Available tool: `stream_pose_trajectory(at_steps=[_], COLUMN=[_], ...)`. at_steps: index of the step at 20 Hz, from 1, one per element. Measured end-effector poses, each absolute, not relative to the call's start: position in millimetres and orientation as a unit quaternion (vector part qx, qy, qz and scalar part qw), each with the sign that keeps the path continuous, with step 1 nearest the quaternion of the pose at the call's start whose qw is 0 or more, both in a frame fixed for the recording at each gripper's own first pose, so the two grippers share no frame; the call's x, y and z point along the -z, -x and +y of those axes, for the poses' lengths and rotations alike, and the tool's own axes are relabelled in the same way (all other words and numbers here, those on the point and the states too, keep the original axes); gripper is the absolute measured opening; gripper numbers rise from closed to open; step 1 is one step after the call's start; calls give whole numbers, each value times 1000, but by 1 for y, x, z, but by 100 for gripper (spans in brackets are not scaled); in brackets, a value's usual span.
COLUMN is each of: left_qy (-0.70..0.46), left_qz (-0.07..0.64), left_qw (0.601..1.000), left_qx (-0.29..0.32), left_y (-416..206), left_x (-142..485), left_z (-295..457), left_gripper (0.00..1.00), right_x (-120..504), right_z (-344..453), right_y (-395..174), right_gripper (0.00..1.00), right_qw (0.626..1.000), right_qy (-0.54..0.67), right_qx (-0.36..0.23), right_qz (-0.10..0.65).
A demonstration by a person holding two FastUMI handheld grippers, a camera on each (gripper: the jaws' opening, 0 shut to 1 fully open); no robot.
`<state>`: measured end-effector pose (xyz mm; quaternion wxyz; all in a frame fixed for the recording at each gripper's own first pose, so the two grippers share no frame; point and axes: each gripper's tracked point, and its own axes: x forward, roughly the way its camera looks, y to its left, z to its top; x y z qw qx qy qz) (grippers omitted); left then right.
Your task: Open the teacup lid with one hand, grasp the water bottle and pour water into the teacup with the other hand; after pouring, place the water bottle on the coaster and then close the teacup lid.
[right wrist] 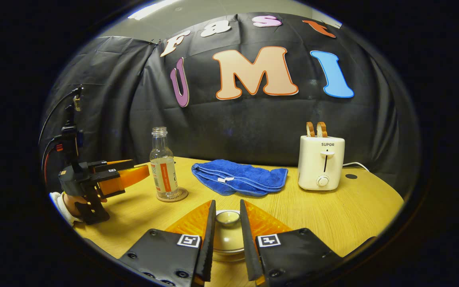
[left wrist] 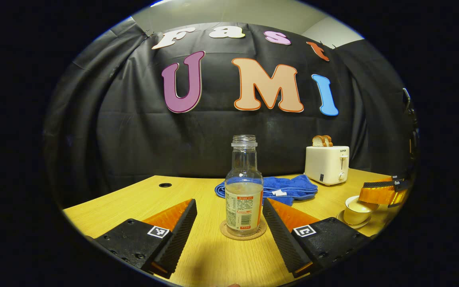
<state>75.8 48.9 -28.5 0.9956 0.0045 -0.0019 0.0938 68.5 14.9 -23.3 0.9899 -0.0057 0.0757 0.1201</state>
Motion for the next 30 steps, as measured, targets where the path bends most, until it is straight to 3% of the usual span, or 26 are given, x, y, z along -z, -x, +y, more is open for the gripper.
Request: stream_pose_trajectory(at_steps=[3,4,7,10,12,14,23,25,30], left_qy=[-5,-5,-5,-5,-5,-5,-7,-7,-8], left_qz=[-2,-2,-1,-1,-1,0,1,2,2], left_qw=[996,996,996,996,996,995,980,977,975], left_qx=[-94,-94,-94,-94,-93,-95,-200,-213,-223], left_y=[-76,-75,-77,-78,-77,-75,-39,-32,-23], left_x=[28,28,18,15,14,13,10,10,9], left_z=[49,49,52,51,51,52,85,85,84], left_gripper=[96,96,96,96,96,96,96,96,96], right_x=[23,21,11,1,4,2,-6,-7,-7], right_z=[16,16,11,6,1,-10,-126,-132,-140], right_y=[-68,-68,-62,-59,-59,-60,-22,-18,-13], right_gripper=[42,58,68,86,84,90,93,96,89], right_qw=[990,990,992,994,996,998,981,976,970], right_qy=[9,7,-2,1,-1,1,8,10,10], right_qx=[-123,-122,-118,-108,-93,-64,195,219,242], right_qz=[69,65,37,5,7,4,-10,-11,-11])
